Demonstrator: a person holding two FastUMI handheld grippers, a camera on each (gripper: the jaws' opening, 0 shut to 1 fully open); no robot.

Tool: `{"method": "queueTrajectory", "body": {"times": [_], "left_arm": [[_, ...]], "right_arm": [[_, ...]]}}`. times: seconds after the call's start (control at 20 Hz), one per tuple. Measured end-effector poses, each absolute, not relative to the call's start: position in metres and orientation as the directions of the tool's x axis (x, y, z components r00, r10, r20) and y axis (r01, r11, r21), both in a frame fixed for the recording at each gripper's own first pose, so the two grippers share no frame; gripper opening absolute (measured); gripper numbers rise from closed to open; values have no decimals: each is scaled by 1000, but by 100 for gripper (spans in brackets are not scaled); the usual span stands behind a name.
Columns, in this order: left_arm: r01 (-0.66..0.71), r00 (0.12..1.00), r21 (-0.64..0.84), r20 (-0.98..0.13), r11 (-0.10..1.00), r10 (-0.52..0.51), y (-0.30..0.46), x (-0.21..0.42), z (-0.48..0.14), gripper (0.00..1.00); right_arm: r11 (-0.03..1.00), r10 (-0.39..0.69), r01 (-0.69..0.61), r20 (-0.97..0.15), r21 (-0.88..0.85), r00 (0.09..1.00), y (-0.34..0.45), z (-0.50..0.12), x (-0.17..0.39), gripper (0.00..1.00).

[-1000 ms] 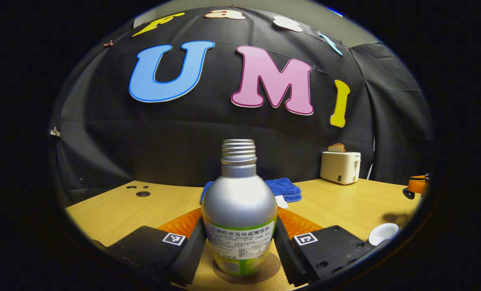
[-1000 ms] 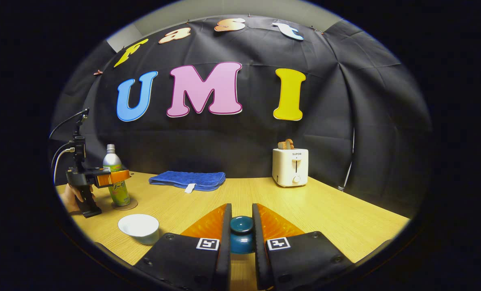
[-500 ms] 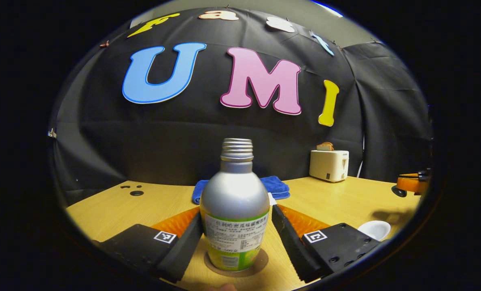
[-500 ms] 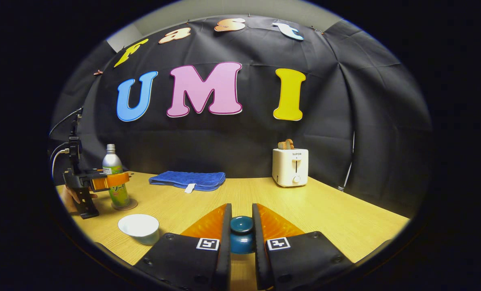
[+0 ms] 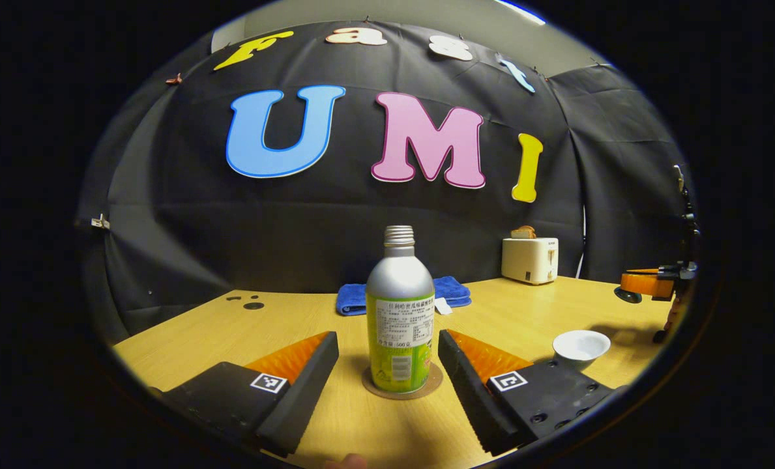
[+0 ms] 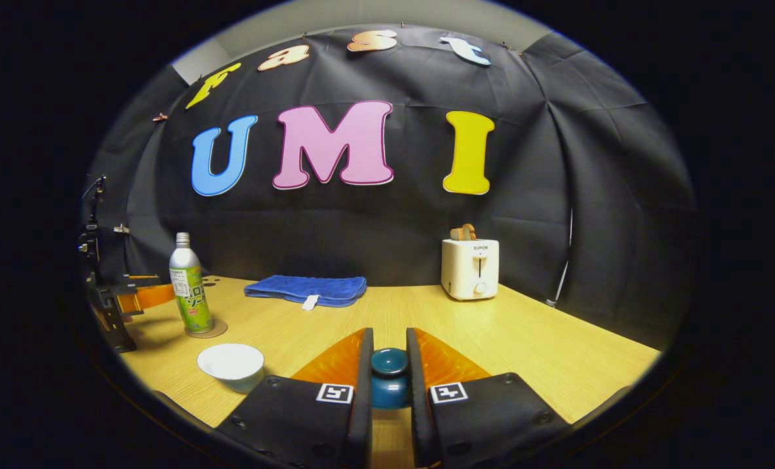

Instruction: Open the teacup lid with one hand, grasp the water bottle and pour water into the teacup with the other hand; after pouring, place the water bottle on the coaster and then close the teacup lid.

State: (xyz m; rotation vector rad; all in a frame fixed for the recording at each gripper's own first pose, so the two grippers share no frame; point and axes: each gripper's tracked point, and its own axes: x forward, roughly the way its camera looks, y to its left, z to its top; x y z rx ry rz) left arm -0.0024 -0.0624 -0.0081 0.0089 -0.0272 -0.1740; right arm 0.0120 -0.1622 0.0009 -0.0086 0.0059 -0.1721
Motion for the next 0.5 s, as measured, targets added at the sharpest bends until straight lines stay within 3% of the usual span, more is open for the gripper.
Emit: {"method": "queueTrajectory", "body": {"times": [0.3, 0.5], "left_arm": [[68, 997, 8, 22, 998, -68, -32, -35, -11, 97], [57, 998, 8, 22, 998, -57, -31, -39, -11, 97]], "right_arm": [[994, -114, 114, -5, -6, 994, -117, 0, 5, 28], [1000, 7, -7, -15, 20, 1000, -57, -4, 16, 28]]}}
